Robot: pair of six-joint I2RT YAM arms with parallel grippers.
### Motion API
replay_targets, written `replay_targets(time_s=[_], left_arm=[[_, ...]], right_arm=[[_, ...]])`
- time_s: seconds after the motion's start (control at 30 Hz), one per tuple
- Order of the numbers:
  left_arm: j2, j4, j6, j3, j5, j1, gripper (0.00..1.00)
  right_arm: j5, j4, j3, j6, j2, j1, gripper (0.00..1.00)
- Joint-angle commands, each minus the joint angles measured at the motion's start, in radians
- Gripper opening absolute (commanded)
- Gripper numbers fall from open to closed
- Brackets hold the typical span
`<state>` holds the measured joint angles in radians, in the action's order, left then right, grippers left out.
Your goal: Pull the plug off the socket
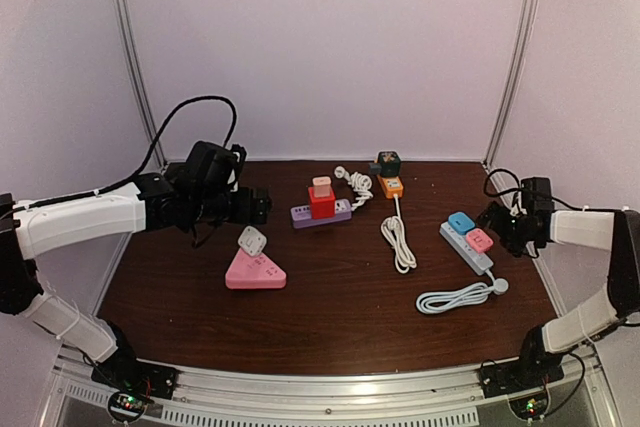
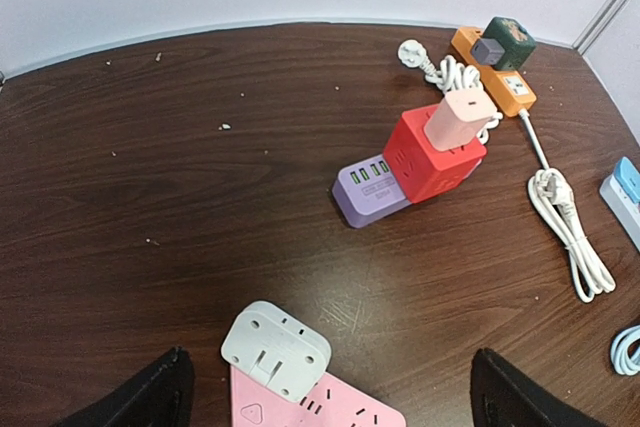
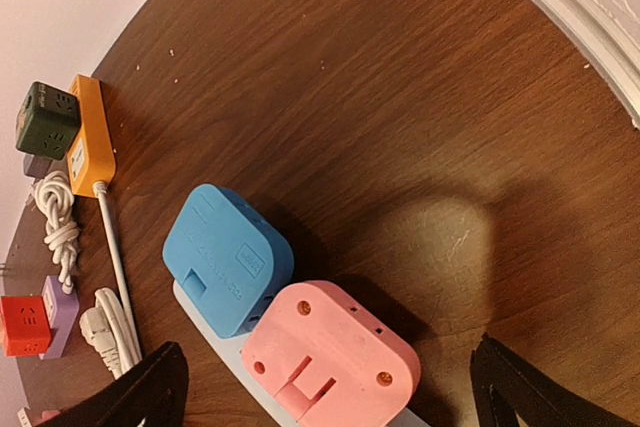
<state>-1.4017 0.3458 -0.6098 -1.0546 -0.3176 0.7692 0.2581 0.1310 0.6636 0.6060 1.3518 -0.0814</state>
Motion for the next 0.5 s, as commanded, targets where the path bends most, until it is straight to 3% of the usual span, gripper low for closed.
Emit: replay_targets(time_s=[0.0,0.47], left_arm=[[0.007,-0.008,-0.011,-0.019,-0.003,-0.007,0.98],[-0.004,0.005,-0.017,-0.040,-0.005,-0.007,0.98]], right_arm=[[0.135,-0.118,-0.035,0.017,0.024,-0.020,1.00],[0.279,-0.252,-0.154,0.094,0.029,0.034,1.00]])
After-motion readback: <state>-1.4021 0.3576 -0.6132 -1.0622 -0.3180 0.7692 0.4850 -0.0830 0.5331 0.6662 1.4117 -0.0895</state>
